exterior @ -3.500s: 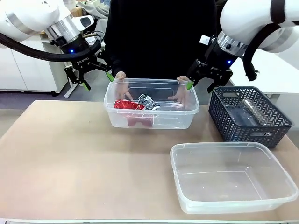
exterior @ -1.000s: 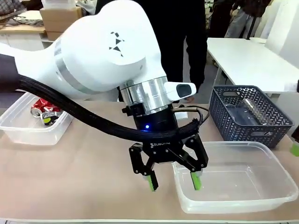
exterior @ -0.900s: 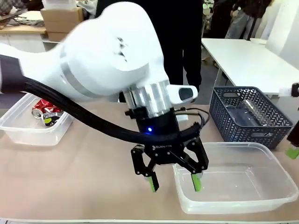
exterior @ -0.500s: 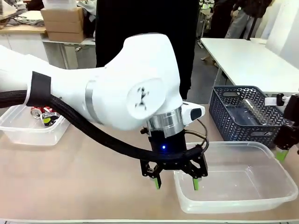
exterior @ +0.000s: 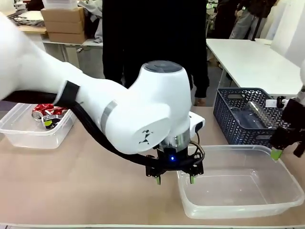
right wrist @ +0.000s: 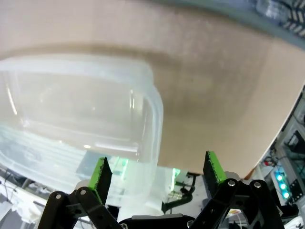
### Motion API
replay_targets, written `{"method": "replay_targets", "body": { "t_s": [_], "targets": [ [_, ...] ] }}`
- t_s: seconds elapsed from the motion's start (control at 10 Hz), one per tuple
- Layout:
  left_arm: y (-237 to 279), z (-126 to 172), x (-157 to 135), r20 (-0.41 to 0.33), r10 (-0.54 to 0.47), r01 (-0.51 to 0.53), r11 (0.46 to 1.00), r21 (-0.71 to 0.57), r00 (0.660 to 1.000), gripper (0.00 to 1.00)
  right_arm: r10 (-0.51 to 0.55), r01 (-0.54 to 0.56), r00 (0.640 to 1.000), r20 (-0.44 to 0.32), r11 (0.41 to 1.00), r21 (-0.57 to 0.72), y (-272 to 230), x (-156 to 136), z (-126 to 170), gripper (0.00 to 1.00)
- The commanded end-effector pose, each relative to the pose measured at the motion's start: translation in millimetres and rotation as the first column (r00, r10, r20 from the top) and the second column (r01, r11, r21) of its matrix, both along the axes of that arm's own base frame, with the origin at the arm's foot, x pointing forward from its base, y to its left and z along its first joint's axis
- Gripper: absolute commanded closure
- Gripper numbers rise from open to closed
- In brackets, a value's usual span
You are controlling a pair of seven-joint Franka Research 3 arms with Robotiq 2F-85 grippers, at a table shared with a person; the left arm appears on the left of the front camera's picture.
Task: Sort the waste into each basket.
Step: Pick up the Organizing box on the right side of the table and lift it.
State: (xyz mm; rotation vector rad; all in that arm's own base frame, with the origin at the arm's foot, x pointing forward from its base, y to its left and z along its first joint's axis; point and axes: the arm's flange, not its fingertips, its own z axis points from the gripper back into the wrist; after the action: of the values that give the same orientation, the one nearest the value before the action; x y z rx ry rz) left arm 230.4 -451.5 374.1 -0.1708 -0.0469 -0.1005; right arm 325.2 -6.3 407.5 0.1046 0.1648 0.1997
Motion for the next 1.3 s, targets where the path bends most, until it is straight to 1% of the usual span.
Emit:
{"method": "replay_targets", "body": {
  "t_s": [0.0,0.1,0.3,0.4,0.6,0.8,0.9,1.1,1.2],
  "targets": [
    [-17,-9,0,0.034,0.019,-0.020,0.999,0.036,0.999,0.00,0.056,-0.056,0.997,0.045,0.998,0.018,17,-59,-76,0.00],
    [-18,-9,1,0.044,0.022,-0.024,0.999,0.040,0.999,0.00,0.070,-0.070,0.996,0.047,0.997,0.010,21,-57,-78,0.00],
    [-15,-10,1,0.031,0.034,-0.035,0.999,0.029,0.999,0.00,0.100,-0.100,0.995,0.031,0.995,0.004,31,-57,-87,0.00],
    [-14,-11,2,0.025,0.042,-0.042,0.999,0.033,0.999,0.00,0.111,-0.111,0.994,0.003,0.994,-0.012,37,-59,-96,0.00],
    [-15,-12,3,0.018,0.049,-0.049,0.998,0.035,0.999,0.00,0.116,-0.117,0.993,-0.035,0.991,-0.057,40,-63,-105,0.00],
    [-13,-13,6,0.014,0.061,-0.061,0.997,0.039,0.998,0.00,0.086,-0.090,0.995,-0.049,0.991,-0.102,34,-68,-103,0.00],
    [-13,-14,7,0.007,0.065,-0.065,0.997,0.039,0.998,0.00,0.034,-0.042,0.998,-0.059,0.990,-0.135,31,-69,-103,0.00],
    [-11,-13,8,0.009,0.072,-0.072,0.996,0.045,0.997,0.00,-0.052,0.045,0.998,-0.041,0.985,-0.164,22,-76,-96,0.00],
    [-10,-12,9,0.013,0.074,-0.074,0.996,0.044,0.997,0.12,-0.091,0.084,0.995,-0.029,0.979,-0.184,16,-80,-94,0.00]
  ]
}}
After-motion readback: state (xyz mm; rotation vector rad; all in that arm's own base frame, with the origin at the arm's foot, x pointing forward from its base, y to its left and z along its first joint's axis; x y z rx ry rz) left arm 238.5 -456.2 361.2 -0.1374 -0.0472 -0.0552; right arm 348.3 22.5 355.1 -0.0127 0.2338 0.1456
